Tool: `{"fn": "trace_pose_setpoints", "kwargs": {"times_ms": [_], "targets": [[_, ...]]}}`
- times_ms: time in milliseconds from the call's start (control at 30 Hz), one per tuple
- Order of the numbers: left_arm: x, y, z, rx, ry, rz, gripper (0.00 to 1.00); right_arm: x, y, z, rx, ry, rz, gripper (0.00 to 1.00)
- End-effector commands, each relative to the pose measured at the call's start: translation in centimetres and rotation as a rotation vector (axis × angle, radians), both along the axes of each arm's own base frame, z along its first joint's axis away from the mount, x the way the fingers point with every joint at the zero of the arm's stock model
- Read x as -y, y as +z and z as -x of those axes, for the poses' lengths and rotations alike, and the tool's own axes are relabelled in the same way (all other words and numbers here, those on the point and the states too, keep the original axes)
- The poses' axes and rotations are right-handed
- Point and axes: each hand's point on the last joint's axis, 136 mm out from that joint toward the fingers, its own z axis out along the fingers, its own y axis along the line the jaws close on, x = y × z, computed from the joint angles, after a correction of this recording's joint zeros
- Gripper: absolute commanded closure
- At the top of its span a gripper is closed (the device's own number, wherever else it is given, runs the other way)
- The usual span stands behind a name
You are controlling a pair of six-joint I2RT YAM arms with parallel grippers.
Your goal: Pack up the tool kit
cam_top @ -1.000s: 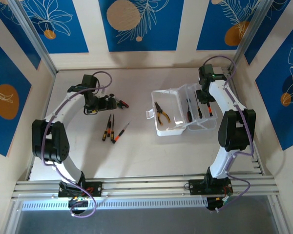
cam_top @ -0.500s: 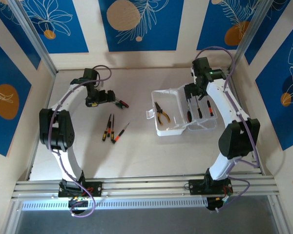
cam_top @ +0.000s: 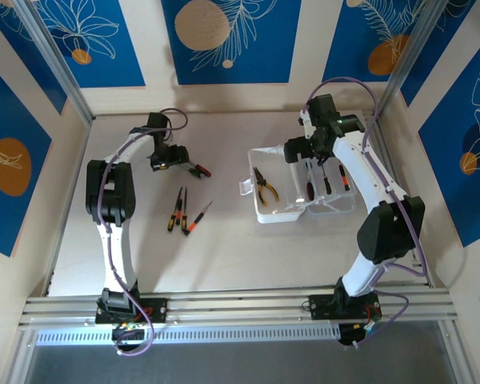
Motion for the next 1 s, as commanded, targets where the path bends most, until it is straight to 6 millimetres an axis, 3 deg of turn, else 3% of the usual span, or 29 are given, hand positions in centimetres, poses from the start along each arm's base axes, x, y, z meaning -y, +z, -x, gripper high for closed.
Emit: {"fn": "trace_pose_setpoints", "kwargs": {"times_ms": [0,200,667,967], "targets": [[-0.5,-0.6,-1.3,-0.001,0.029,-0.015,0.23,-1.2,0.4,-0.2,0.005,0.02,-0.048,0.01],[-1.7,-2.9,0.3,-0.084,0.033,-0.089,0.35,-1.1,0.4,-0.3,0.007,0.02,-0.048,0.01],[-2.9,-4.4,2.5,-0.141,0.02,-0.127,0.67,-0.8,0.1,0.1,0.005,0.012,-0.07,0.01],[-3.5,-4.8,3.3,-0.174,-0.012,-0.152,0.75,-0.5,0.0,0.4,0.003,0.004,-0.088,0.01]]}}
